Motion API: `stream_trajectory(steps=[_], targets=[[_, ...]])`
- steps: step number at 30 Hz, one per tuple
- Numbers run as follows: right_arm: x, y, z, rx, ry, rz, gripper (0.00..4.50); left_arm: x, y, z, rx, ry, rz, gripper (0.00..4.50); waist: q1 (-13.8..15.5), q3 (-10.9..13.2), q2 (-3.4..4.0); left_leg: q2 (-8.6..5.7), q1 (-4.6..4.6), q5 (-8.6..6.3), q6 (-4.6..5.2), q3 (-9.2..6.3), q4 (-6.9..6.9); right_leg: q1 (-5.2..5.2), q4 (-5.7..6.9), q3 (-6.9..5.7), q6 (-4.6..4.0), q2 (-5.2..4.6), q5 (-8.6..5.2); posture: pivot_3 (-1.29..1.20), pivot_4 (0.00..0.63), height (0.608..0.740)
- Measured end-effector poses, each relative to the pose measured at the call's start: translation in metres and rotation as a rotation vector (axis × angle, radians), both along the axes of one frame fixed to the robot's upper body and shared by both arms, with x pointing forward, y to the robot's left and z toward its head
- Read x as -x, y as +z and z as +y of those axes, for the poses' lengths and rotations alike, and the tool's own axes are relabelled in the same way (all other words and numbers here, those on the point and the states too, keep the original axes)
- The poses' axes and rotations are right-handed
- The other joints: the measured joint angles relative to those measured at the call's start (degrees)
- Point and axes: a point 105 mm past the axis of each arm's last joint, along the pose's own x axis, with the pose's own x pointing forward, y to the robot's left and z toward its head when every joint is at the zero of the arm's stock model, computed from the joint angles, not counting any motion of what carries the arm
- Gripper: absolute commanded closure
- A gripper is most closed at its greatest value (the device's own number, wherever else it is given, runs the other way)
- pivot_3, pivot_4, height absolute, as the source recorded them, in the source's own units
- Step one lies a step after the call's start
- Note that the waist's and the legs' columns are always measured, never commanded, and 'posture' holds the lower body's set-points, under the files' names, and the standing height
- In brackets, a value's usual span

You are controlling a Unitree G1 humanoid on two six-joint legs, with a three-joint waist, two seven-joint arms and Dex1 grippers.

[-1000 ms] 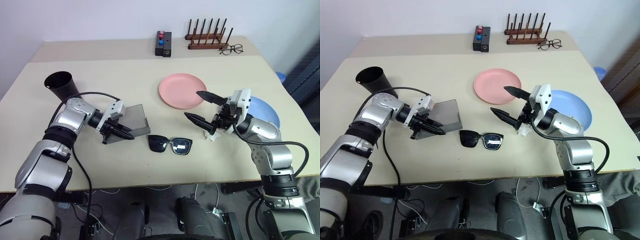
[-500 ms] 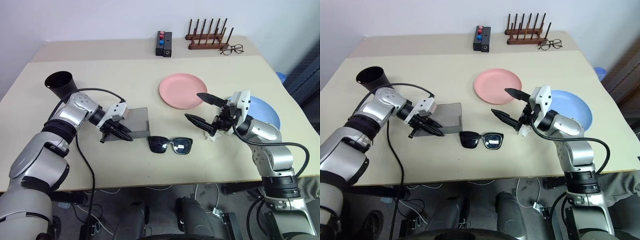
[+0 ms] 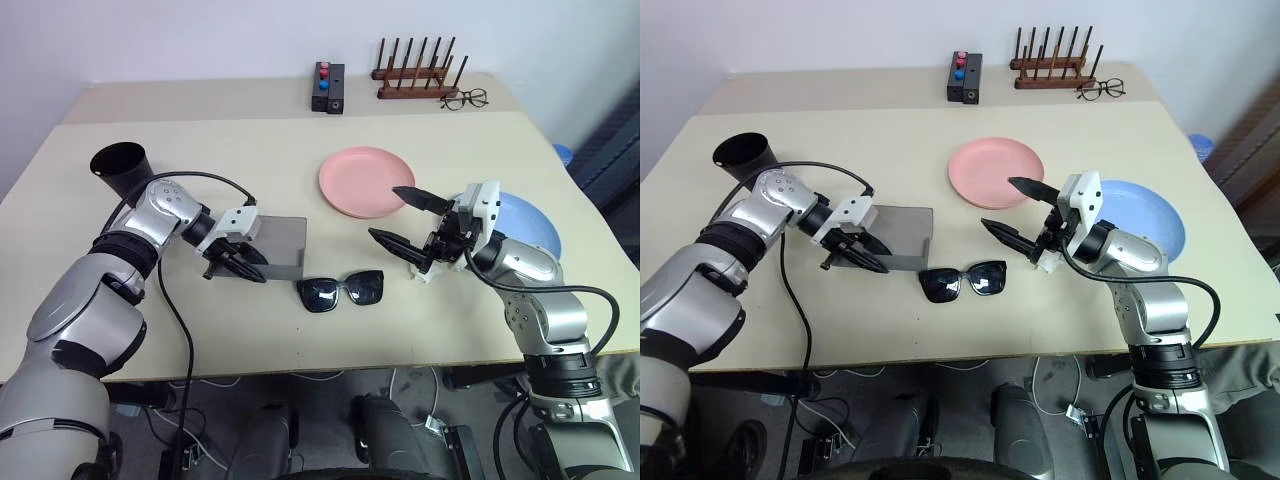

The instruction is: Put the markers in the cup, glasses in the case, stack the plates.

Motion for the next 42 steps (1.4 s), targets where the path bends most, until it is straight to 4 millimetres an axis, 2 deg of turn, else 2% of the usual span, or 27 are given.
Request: stream_trajectory(steps=[3,4,8,13,15,16,19,21,24,27,29,35,40,41,42], targets=[[0.000,0.000,0.000,0.000,0.000,0.001,0.12,-0.002,0.004,-0.004,0.035,0.003,-0.012,0.21,0.0,0.0,-0.01,0.00,0.00,0.00,0.00,0.00,0.00,0.00,0.00,0.00,0.00,0.00,0.00,0.00,0.150,0.740],[0.000,0.000,0.000,0.001,0.002,0.001,0.12,-0.003,0.006,-0.005,0.046,0.008,-0.016,0.10,0.0,0.0,-0.01,0.00,0.00,0.00,0.00,0.00,0.00,0.00,0.00,0.01,0.00,0.00,0.00,0.00,0.150,0.740],[0.003,-0.005,0.002,0.068,0.035,0.004,0.12,-0.011,0.027,-0.005,0.091,0.068,-0.017,0.10,-0.1,0.0,-0.03,-0.01,-0.03,0.00,0.01,-0.01,0.02,-0.01,0.00,0.00,0.01,0.01,-0.01,0.00,0.150,0.740],[0.009,-0.009,0.012,0.201,0.116,0.008,0.12,-0.015,0.083,0.003,0.310,0.183,-0.007,0.10,-0.5,0.0,-0.01,0.01,-0.02,-0.04,0.06,-0.01,0.02,-0.02,0.01,0.01,0.07,0.01,-0.05,0.00,0.150,0.740],[0.015,-0.012,0.016,0.247,0.161,0.025,0.12,-0.011,0.090,0.006,0.365,0.198,0.017,0.10,-0.5,0.1,0.00,0.01,-0.01,-0.04,0.06,-0.03,0.02,-0.02,0.02,0.01,0.07,0.01,-0.05,0.00,0.150,0.740],[0.016,-0.014,0.021,0.271,0.186,0.045,0.12,-0.007,0.091,0.010,0.390,0.201,0.023,0.10,-0.6,0.0,0.02,0.02,0.01,-0.04,0.06,-0.01,0.01,-0.02,0.01,0.04,0.07,0.01,-0.05,0.00,0.150,0.740],[0.018,-0.029,0.033,0.351,0.213,0.106,0.12,0.011,0.076,0.026,0.428,0.206,0.043,0.10,-1.5,0.0,0.02,0.05,0.03,-0.03,0.05,-0.04,-0.02,-0.04,0.03,0.07,0.06,0.01,-0.06,0.00,0.150,0.740],[0.017,-0.046,0.044,0.449,0.206,0.131,0.12,0.028,0.065,0.034,0.465,0.208,0.037,0.10,-1.7,0.0,0.03,0.05,-0.01,-0.03,0.05,-0.04,-0.04,-0.10,0.04,0.11,0.05,0.01,-0.06,0.00,0.150,0.740],[0.011,-0.050,0.053,0.489,0.186,0.134,0.12,0.041,0.064,0.040,0.492,0.240,-0.003,0.10,-1.3,0.0,0.03,0.02,-0.11,-0.02,0.02,-0.06,0.02,-0.17,0.05,0.10,0.04,-0.06,-0.05,0.00,0.150,0.740],[-0.003,-0.044,0.054,0.571,0.148,0.099,0.12,0.052,0.066,0.044,0.504,0.271,-0.050,0.10,-0.9,0.0,0.04,-0.02,-0.09,-0.02,0.02,-0.06,0.03,-0.12,0.02,0.09,0.04,-0.10,-0.04,0.00,0.150,0.740],[-0.008,-0.048,0.055,0.635,0.154,0.096,0.12,0.058,0.062,0.047,0.512,0.305,-0.054,0.10,-0.6,0.0,0.04,-0.01,-0.08,-0.02,0.02,-0.05,0.00,-0.13,-0.01,0.09,0.04,-0.08,-0.04,0.00,0.150,0.740],[-0.001,-0.075,0.060,0.813,0.281,0.139,0.12,0.071,0.058,0.045,0.530,0.351,-0.072,0.10,0.0,0.1,0.05,-0.02,-0.11,-0.02,0.02,-0.03,0.01,-0.13,-0.04,0.07,0.04,-0.11,-0.03,0.00,0.150,0.740],[-0.007,-0.073,0.054,0.862,0.290,0.154,0.12,0.078,0.052,0.042,0.555,0.377,-0.068,0.10,0.0,0.1,0.07,0.01,-0.10,-0.02,0.01,-0.05,-0.01,-0.15,-0.03,0.05,0.02,-0.10,-0.03,0.00,0.150,0.740],[-0.007,-0.073,0.053,0.872,0.297,0.154,0.63,0.079,0.052,0.042,0.556,0.380,-0.073,0.00,0.0,0.1,0.06,0.01,-0.10,-0.02,0.01,-0.05,-0.01,-0.15,-0.04,0.06,0.03,-0.10,-0.03,0.00,0.150,0.740],[-0.007,-0.073,0.052,0.888,0.306,0.156,0.90,0.079,0.053,0.042,0.561,0.383,-0.077,0.00,0.0,0.1,0.06,0.01,-0.10,-0.02,0.01,-0.05,-0.01,-0.15,-0.04,0.06,0.02,-0.11,-0.03,0.00,0.150,0.740]])
